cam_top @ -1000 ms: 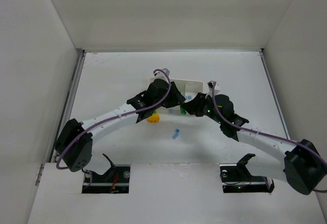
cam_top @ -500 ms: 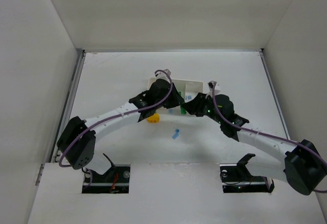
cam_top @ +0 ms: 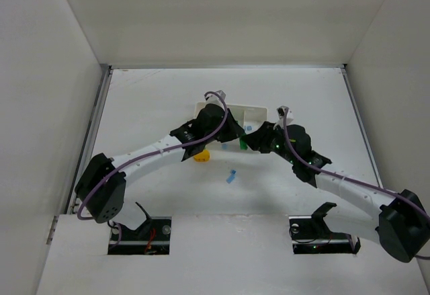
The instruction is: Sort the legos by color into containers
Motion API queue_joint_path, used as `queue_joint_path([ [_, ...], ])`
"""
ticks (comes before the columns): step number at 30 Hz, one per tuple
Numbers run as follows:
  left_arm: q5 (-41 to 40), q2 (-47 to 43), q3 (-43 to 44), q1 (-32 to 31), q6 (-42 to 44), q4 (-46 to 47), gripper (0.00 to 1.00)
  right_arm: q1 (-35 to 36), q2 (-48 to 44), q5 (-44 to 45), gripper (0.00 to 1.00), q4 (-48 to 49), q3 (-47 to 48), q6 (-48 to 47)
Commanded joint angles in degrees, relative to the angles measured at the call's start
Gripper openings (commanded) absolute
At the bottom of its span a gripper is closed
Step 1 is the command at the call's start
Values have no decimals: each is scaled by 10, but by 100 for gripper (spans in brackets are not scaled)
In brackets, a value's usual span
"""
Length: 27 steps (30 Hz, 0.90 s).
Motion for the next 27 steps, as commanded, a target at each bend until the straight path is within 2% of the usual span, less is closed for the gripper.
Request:
queue_joint_path([
  [1, -18, -12, -17, 12, 7, 1, 6, -2, -24, -35, 26, 39, 9, 0],
  [18, -24, -50, -70, 38, -9, 35, 5, -60, -44, -135, 26, 109, -20, 79],
  [22, -24, -59, -76, 45, -11, 41, 5, -59, -25, -110, 27, 99, -6, 69],
  [27, -33, -87, -71, 60, 4, 42, 5, -35, 47, -20, 27, 59, 58, 17],
])
